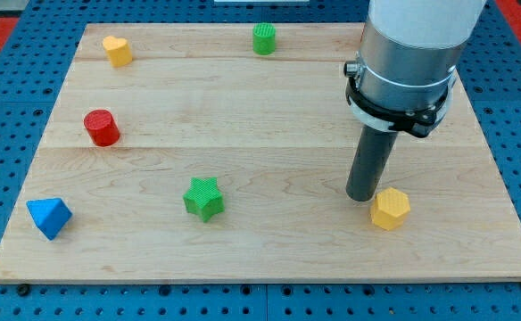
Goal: Push the yellow hexagon to the center of the board
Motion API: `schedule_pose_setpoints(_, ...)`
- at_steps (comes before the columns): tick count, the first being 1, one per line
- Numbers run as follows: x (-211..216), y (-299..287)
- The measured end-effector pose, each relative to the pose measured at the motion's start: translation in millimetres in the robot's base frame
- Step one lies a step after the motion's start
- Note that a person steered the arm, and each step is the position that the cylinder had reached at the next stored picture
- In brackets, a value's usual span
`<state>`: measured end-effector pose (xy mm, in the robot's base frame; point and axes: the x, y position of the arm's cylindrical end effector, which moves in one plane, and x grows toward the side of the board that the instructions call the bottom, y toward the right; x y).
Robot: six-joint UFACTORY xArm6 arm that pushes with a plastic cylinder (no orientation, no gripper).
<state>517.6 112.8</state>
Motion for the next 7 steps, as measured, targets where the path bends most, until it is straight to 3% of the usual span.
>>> schedule_pose_setpoints(1, -3, -53)
schedule_pose_setpoints(2, 38, -63)
schedule_pose_setpoints(3, 77, -25)
schedule_pose_setpoints(4, 90, 36)
schedule_pose_setpoints(6, 5, 47)
schedule_pose_setpoints(7, -24, -20)
